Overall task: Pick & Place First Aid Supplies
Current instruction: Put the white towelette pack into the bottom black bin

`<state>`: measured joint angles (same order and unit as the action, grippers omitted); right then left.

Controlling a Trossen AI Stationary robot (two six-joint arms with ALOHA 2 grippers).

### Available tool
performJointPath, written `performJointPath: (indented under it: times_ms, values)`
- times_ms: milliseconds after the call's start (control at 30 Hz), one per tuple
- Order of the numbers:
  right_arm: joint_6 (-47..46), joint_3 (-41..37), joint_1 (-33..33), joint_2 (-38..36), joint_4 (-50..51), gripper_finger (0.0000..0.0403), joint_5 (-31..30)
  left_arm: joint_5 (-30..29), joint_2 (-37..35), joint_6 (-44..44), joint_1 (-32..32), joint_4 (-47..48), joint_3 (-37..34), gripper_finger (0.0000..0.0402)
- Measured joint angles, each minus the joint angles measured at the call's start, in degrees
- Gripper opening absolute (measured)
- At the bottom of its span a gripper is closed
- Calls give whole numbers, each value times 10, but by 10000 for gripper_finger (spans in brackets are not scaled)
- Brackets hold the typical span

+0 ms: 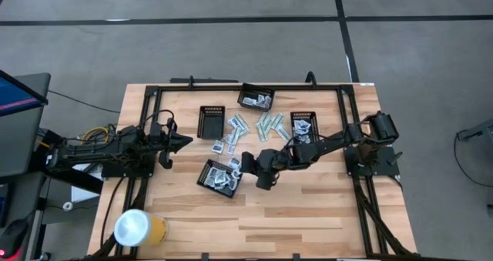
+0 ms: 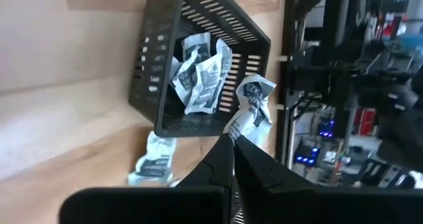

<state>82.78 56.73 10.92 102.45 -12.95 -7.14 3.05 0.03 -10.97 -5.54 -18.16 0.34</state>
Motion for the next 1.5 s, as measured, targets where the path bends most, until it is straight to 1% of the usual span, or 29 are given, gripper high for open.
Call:
performJointPath:
  times_ms: [133,200,333,667,767,900,1133,1267,1367,1433,1500]
  values:
    - [36,0,0,3,-12,1,9,0,0,0,0,0,0,8]
    - [46,6,0,18,-29,1,14,0,0,0,0,0,0,8]
    - [55,14,-1,19,-40,1,28,0,1,0,0,0,0,8]
    - [57,23,-2,19,-31,4,30,0,1,0,0,-1,0,8]
    - [56,39,-2,37,-38,17,37,0,1,0,0,-1,0,8]
    - [46,51,-2,61,-56,46,60,0,0,0,0,-1,0,8]
    - [24,69,-2,66,-55,92,54,0,0,0,0,-3,0,8]
    - [20,74,-4,66,-48,110,25,0,0,0,0,-3,0,8]
    - [15,75,-5,66,-49,116,-16,0,0,0,0,-3,0,8]
    - [-9,75,-4,66,-59,118,-66,0,0,0,0,-3,0,8]
    - [-67,75,-4,66,-70,118,-134,0,0,0,0,-3,0,8]
